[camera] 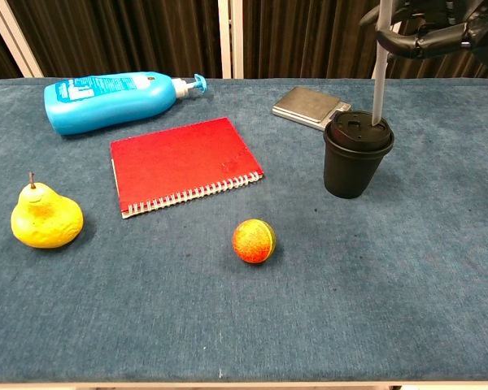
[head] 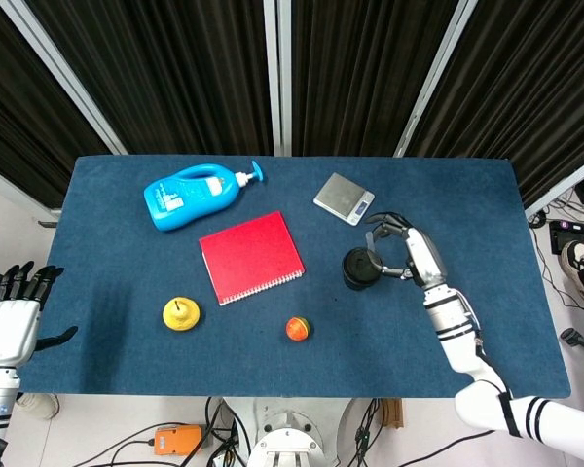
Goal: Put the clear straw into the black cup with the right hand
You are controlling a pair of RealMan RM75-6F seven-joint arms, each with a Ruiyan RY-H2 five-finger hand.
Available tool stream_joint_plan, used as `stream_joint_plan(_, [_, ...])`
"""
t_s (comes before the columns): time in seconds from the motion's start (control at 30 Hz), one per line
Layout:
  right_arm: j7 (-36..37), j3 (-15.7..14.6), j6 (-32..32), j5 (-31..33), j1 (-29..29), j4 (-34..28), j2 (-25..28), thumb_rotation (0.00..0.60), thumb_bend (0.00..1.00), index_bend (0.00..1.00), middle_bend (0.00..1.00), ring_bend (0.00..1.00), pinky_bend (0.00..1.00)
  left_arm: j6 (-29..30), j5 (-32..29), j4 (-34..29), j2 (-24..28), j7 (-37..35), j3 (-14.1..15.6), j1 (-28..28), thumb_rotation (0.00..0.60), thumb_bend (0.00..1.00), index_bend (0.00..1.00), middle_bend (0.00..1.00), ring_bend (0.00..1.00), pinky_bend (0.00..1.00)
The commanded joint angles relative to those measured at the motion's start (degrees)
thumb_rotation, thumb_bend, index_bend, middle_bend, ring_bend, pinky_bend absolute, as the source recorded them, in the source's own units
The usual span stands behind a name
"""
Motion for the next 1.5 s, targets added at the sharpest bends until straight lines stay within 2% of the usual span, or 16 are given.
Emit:
stream_joint_plan(0.03, [0.12, -0.06, -0.19, -0.09, 0.19, 0.28, -0.22, 0.6, 0.69, 0.73, 0.38, 0.28, 0.42, 0.0, -0.1, -0.01, 0.0, 0.0, -0.01, 0.03, 0.6, 0.02, 0.14, 0.14, 0.02, 0.0])
stream_joint_plan(0.37, [-0.14, -0.71, -1.31, 0.44, 0.57, 1.79, -1.23, 0.6, 0.69, 0.72, 0.38, 0.28, 0.42, -0.14, -0.36, 0.51, -0.41, -0.26, 0.07, 0.13, 0.6, 0.02, 0.14, 0.14, 0.02, 0.0])
stream_joint_plan(0.6, [2.88, -1.48, -1.66, -0.09, 0.35, 3.99, -2.31, 0.6, 0.69, 0.64, 0.38, 0.25, 0.35, -0.33, -0.49, 0.86, -0.69, -0.57, 0.08, 0.1, 0.6, 0.02, 0.14, 0.14, 0.02, 0.0])
stream_joint_plan(0.8, [5.32, -2.55, -1.47, -0.97, -0.28, 5.42, -2.91, 0.6, 0.69, 0.51, 0.38, 0.17, 0.28, -0.53, -0.45, 1.08, -1.08, -0.67, 0.18, 0.03, 0.6, 0.02, 0.14, 0.14, 0.02, 0.0])
stream_joint_plan(1.03, [7.76, -3.52, -1.16, -2.41, -0.9, 5.96, -2.31, 0.6, 0.68, 0.28, 0.29, 0.07, 0.18, -0.44, -0.38, 1.16, -1.15, -0.7, 0.05, -0.06, 0.6, 0.02, 0.14, 0.14, 0.02, 0.0])
stream_joint_plan(1.17, [8.01, -3.29, 1.62, -3.98, -2.13, 4.28, 0.19, 0.6, 0.67, 0.21, 0.26, 0.06, 0.16, -0.52, -0.29, 1.13, -1.0, -0.74, -0.04, -0.22, 0.6, 0.02, 0.14, 0.14, 0.02, 0.0])
stream_joint_plan(1.33, [4.97, -3.42, 7.22, -5.78, -5.83, 0.73, 7.18, 0.6, 0.67, 0.2, 0.25, 0.06, 0.16, -0.4, -0.27, 1.21, -0.74, -1.07, -0.25, -0.33, 0.6, 0.02, 0.14, 0.14, 0.02, 0.0])
stream_joint_plan(1.5, [-3.52, -5.24, 12.16, -5.69, -11.33, -1.57, 15.34, 0.6, 0.57, 0.2, 0.25, 0.06, 0.16, -0.1, -0.33, 1.1, -0.39, -1.32, -0.33, -0.18, 0.6, 0.02, 0.14, 0.14, 0.02, 0.0])
